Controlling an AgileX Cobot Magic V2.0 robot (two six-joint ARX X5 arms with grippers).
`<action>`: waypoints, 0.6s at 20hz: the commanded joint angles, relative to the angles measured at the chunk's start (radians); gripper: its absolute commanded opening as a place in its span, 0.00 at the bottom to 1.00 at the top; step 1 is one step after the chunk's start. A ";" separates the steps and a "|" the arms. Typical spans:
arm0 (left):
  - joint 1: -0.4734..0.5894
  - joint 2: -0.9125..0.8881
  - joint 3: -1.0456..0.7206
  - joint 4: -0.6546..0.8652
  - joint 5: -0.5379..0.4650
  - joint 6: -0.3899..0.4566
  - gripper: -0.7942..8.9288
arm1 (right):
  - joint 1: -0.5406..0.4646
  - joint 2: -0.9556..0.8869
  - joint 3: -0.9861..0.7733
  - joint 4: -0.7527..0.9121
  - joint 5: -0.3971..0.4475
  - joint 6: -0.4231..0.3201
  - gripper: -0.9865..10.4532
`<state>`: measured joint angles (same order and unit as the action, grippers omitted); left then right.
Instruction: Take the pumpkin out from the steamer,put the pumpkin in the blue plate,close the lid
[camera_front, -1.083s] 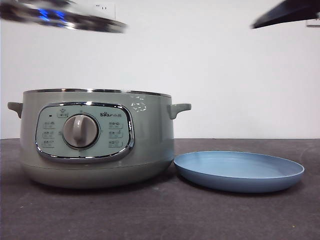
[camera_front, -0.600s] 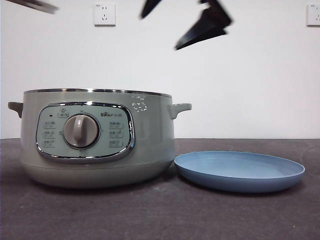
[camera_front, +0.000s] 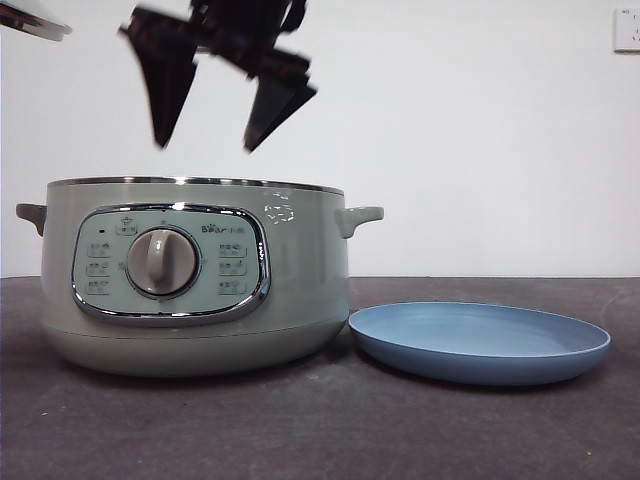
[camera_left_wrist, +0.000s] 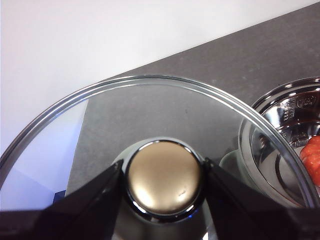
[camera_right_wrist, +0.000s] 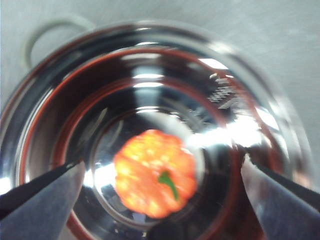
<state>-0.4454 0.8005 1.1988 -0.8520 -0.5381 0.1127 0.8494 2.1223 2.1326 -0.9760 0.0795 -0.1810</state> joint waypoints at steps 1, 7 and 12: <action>0.002 -0.011 0.019 0.042 -0.011 0.016 0.07 | -0.003 0.053 0.002 0.018 0.005 -0.023 0.61; 0.002 -0.011 0.019 0.042 -0.009 0.016 0.07 | -0.032 0.149 0.002 0.023 -0.082 -0.021 0.61; 0.002 -0.011 0.020 0.042 -0.009 0.016 0.07 | -0.035 0.192 0.002 0.030 -0.081 -0.011 0.49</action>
<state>-0.4454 0.8009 1.1988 -0.8520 -0.5373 0.1131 0.8120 2.3051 2.1342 -0.9466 0.0002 -0.1959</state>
